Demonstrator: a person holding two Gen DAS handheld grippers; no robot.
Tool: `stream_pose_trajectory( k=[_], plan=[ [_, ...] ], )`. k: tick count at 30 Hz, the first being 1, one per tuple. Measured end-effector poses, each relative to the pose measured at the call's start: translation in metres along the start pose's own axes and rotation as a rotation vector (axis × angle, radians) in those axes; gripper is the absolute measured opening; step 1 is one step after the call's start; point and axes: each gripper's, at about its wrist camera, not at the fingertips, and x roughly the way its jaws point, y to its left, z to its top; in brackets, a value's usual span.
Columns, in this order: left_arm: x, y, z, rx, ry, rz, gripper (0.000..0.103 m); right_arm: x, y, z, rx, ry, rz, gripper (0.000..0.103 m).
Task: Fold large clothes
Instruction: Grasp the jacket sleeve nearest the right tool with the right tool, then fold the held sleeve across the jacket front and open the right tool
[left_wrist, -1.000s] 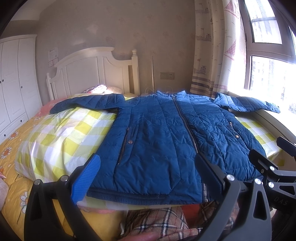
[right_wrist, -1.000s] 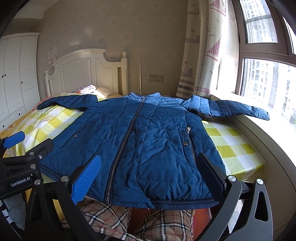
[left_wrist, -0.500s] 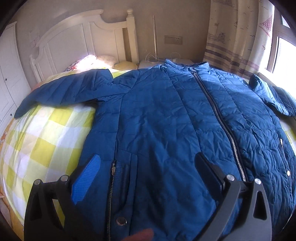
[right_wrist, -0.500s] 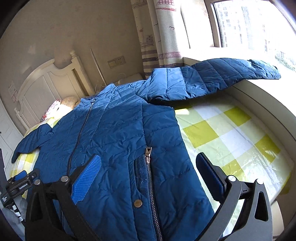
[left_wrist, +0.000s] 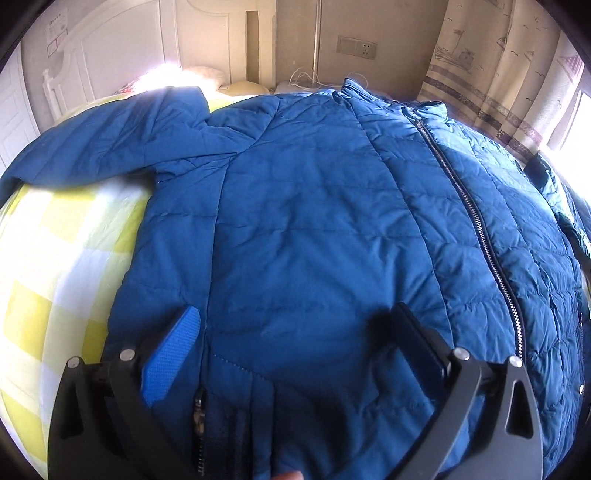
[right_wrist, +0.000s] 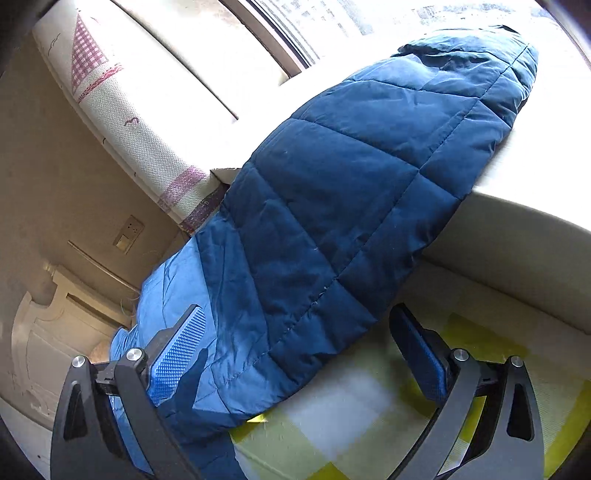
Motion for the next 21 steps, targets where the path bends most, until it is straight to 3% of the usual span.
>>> stream_pose_trajectory(
  k=[1,3,4,6,7,10,13,15,18,19,21],
  plan=[
    [0.000,0.000,0.001,-0.003,0.002,0.004,0.101,0.001,-0.002,0.003,0.017,-0.009,0.014,0.086],
    [0.001,-0.001,0.002,-0.012,0.005,0.014,0.101,0.002,0.001,0.004,0.029,-0.004,0.070,0.058],
    [0.002,-0.001,0.003,-0.016,0.007,0.018,0.101,0.001,0.007,0.004,0.011,-0.009,0.093,0.048],
    [0.002,0.000,0.005,-0.022,0.006,0.017,0.101,-0.012,0.034,0.003,-0.094,-0.082,0.081,0.022],
    [0.002,0.000,0.005,-0.026,0.002,0.011,0.101,-0.020,0.054,0.001,-0.168,-0.124,0.077,0.020],
    [0.000,0.005,0.005,-0.049,-0.011,-0.015,0.100,-0.046,0.135,-0.025,-0.456,-0.219,0.103,0.020],
    [-0.003,0.010,0.004,-0.075,-0.025,-0.044,0.100,-0.064,0.222,-0.092,-0.842,-0.250,0.210,0.020],
    [-0.005,0.013,0.004,-0.098,-0.036,-0.071,0.100,-0.068,0.262,-0.153,-1.050,-0.184,0.301,0.020],
    [-0.010,0.025,0.002,-0.157,-0.059,-0.140,0.100,-0.048,0.286,-0.234,-1.223,0.014,0.355,0.021],
    [-0.011,0.030,0.002,-0.182,-0.069,-0.169,0.100,-0.034,0.285,-0.253,-1.262,0.095,0.333,0.028],
    [-0.012,0.037,0.000,-0.224,-0.085,-0.215,0.100,-0.004,0.273,-0.285,-1.310,0.273,0.293,0.072]
  ],
)
